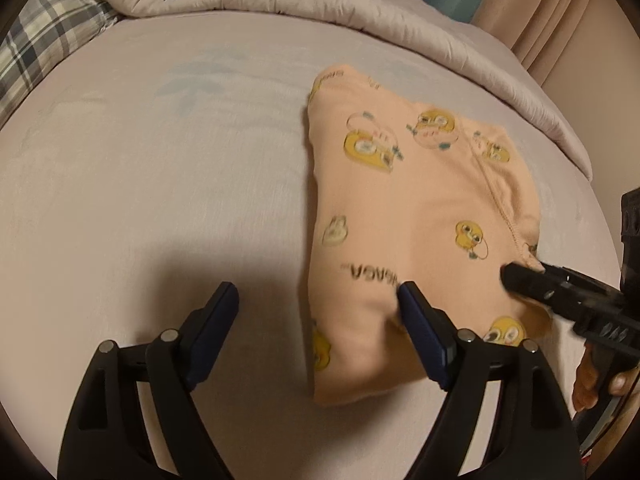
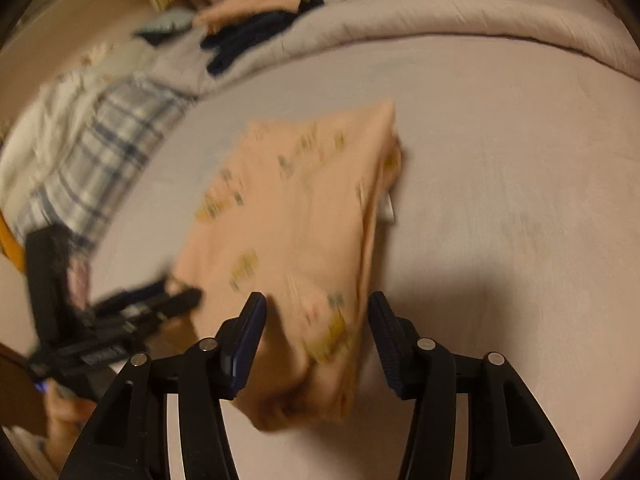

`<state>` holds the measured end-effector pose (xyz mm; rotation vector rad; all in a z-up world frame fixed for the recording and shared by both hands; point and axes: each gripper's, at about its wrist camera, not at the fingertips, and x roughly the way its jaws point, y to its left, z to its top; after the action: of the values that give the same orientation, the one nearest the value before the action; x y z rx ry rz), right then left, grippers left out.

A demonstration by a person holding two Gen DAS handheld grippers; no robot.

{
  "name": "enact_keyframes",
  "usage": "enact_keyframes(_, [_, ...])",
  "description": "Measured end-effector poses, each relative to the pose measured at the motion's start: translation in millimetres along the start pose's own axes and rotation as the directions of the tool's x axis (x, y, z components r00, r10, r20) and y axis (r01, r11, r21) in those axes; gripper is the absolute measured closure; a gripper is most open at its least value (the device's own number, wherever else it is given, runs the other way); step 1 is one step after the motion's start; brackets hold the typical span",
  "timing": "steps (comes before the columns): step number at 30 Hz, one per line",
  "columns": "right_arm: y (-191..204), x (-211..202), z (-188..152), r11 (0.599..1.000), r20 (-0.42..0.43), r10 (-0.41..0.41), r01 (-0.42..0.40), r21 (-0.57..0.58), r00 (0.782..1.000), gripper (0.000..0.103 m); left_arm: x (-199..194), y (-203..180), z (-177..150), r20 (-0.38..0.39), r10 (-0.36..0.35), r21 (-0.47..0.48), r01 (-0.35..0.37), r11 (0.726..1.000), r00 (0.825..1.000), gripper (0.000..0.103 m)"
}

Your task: Fold small clothes

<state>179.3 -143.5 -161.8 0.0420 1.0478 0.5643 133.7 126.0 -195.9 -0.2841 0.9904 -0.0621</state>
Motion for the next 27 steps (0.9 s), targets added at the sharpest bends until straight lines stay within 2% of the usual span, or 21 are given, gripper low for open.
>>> enact_keyframes(7, [7.7,-7.2,-1.0,0.997,0.013,-0.075,0.075,-0.022,0.997,0.050,-14.6,-9.5,-5.5,-0.004,0.037,0.017,-0.037,0.999,0.999,0.019])
enact_keyframes(11, [17.1,-17.2,-5.3,0.997,0.036,-0.072,0.073,-0.025,0.997,0.049,-27.9,-14.5,-9.5,0.002,0.086,0.019,-0.086,0.996,0.996,0.001])
enact_keyframes(13, [20.3,-23.9,-7.7,0.997,0.056,-0.071,0.073,-0.029,0.996,0.042,-35.7,-16.4,-9.3,0.016,0.091,0.018,-0.091,0.996,0.996,0.001])
enact_keyframes(18, [32.4,-39.5,-9.4,0.997,0.091,-0.059,0.064,-0.049,0.994,0.035,-63.4,-23.6,-8.6,0.066,0.107,0.029,-0.110,0.994,0.992,0.001])
enact_keyframes(22, [43.1,-51.7,-12.0,0.996,0.118,-0.033,0.042,-0.076,0.992,0.016,-84.7,-28.4,-9.0,0.098,0.094,0.016,-0.096,0.995,0.991,0.001])
enact_keyframes(25, [50.3,-64.5,-15.4,0.994,0.149,-0.015,0.031,-0.102,0.989,0.013,-100.2,-34.0,-9.5,0.114,0.090,0.009,-0.091,0.996,0.989,0.001])
enact_keyframes(27, [54.9,-72.6,-17.9,0.993,0.163,-0.008,0.027,-0.115,0.987,0.011,-110.2,-38.7,-9.9,0.125,0.117,0.015,-0.120,0.993,0.985,0.001])
